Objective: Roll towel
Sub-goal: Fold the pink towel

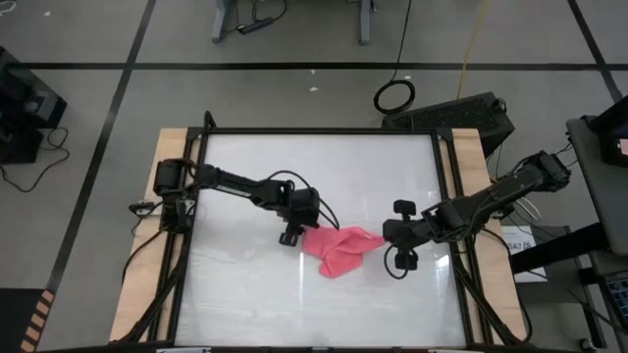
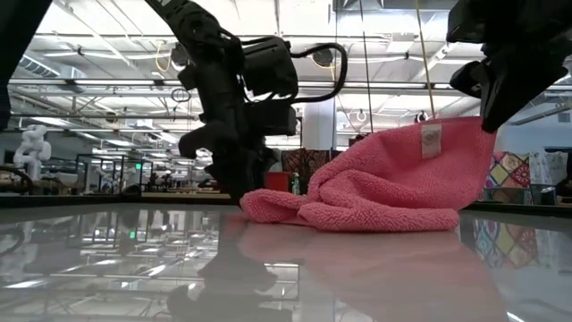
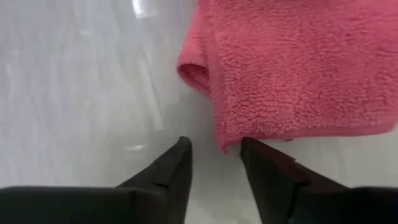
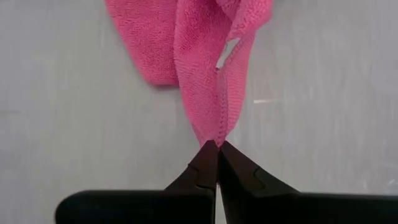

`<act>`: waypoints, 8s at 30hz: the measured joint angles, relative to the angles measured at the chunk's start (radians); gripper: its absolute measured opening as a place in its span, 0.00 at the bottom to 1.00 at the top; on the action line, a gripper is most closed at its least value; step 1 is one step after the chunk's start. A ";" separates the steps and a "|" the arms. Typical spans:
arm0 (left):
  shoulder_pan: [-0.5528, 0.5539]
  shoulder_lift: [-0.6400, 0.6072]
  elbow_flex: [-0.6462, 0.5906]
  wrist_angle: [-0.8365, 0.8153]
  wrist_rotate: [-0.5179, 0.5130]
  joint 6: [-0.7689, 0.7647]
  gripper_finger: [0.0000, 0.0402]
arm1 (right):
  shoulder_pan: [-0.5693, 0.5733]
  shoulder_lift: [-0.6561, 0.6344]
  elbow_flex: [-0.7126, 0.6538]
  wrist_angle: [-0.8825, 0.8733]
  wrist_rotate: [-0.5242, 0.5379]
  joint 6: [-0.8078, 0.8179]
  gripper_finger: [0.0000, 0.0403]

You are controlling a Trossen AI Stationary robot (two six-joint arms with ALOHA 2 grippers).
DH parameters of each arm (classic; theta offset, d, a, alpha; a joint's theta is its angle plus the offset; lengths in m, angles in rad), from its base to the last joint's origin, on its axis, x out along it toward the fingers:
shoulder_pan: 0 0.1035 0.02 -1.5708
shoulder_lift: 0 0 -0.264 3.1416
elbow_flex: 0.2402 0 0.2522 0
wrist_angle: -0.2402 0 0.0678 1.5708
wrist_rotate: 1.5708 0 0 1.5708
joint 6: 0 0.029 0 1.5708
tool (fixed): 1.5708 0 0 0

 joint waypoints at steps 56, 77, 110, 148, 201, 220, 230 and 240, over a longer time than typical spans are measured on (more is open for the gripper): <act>-0.479 -0.833 0.003 -0.110 -0.251 -0.035 0.00 | 0.223 -0.184 0.204 0.336 0.013 -0.417 0.00; -0.219 -0.250 0.002 0.073 0.008 -0.056 0.11 | -0.075 0.205 0.202 -0.107 0.039 -0.226 0.00; -0.313 0.226 0.148 0.629 0.129 -0.998 0.31 | -0.074 0.227 0.202 -0.094 0.046 -0.229 0.00; -0.305 0.307 0.244 0.606 0.152 -1.156 0.29 | -0.074 0.226 0.202 -0.076 0.048 -0.222 0.00; -0.284 0.359 0.304 0.615 0.214 -1.259 0.39 | -0.074 0.226 0.202 -0.073 0.058 -0.234 0.00; -0.281 0.380 0.404 0.414 0.201 -1.119 0.19 | -0.072 0.227 0.202 -0.077 0.072 -0.227 0.00; -0.281 0.380 0.403 0.428 0.214 -1.063 0.05 | -0.072 0.227 0.202 -0.077 0.072 -0.225 0.00; -0.270 0.295 0.403 0.297 0.183 -0.900 0.02 | -0.072 0.227 0.202 -0.080 0.067 -0.225 0.00</act>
